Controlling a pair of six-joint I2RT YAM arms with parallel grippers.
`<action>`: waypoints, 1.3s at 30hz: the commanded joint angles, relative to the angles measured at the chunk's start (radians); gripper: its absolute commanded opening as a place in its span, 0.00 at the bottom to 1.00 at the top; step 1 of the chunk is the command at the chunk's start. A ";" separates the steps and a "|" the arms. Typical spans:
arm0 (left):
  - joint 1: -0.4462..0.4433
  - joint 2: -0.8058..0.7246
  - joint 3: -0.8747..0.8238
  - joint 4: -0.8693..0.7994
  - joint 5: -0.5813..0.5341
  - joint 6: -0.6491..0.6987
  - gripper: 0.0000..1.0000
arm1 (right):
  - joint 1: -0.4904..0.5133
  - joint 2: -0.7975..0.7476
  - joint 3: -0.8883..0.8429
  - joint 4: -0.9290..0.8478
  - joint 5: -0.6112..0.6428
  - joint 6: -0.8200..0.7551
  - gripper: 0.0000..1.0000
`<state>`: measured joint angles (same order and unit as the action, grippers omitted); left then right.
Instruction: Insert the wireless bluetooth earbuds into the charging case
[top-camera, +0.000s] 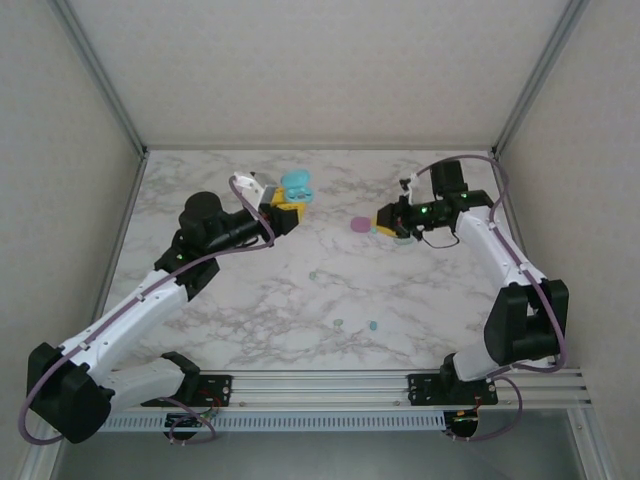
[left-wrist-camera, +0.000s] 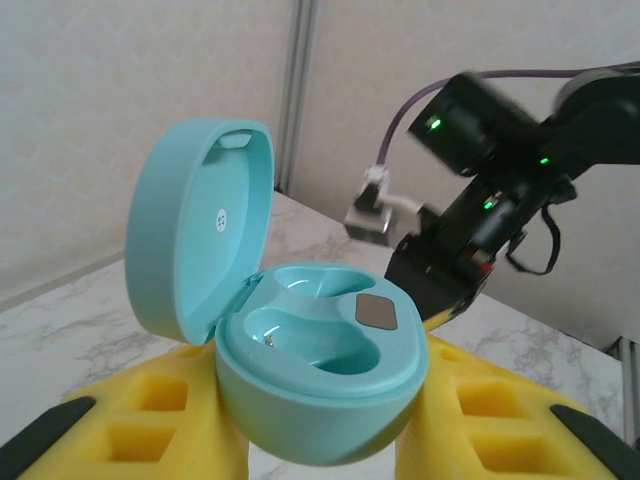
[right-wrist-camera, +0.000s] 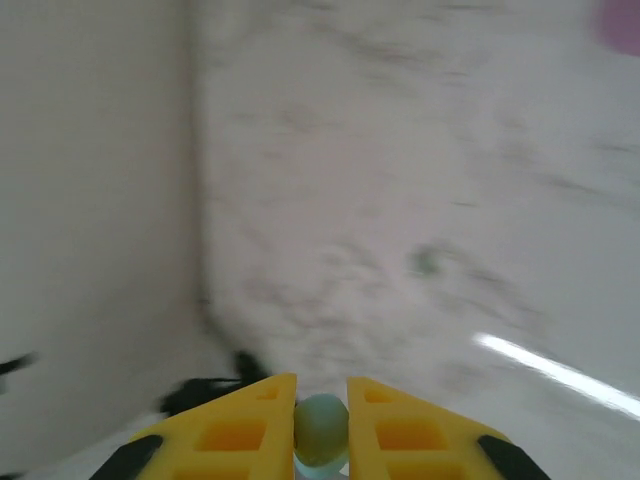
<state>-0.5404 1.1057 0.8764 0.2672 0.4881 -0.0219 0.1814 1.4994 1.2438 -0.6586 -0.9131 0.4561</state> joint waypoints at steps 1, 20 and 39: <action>0.029 -0.032 -0.014 0.020 0.015 0.028 0.28 | 0.005 -0.007 0.014 0.194 -0.304 0.209 0.17; 0.036 -0.034 -0.024 0.005 0.111 0.135 0.28 | 0.105 -0.001 0.193 0.180 -0.439 0.289 0.17; -0.059 0.022 0.010 0.019 0.122 0.306 0.27 | 0.269 -0.120 0.170 0.306 -0.098 0.166 0.18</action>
<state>-0.5884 1.1198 0.8471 0.2569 0.5797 0.2623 0.4339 1.3846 1.4162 -0.3843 -1.0714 0.6617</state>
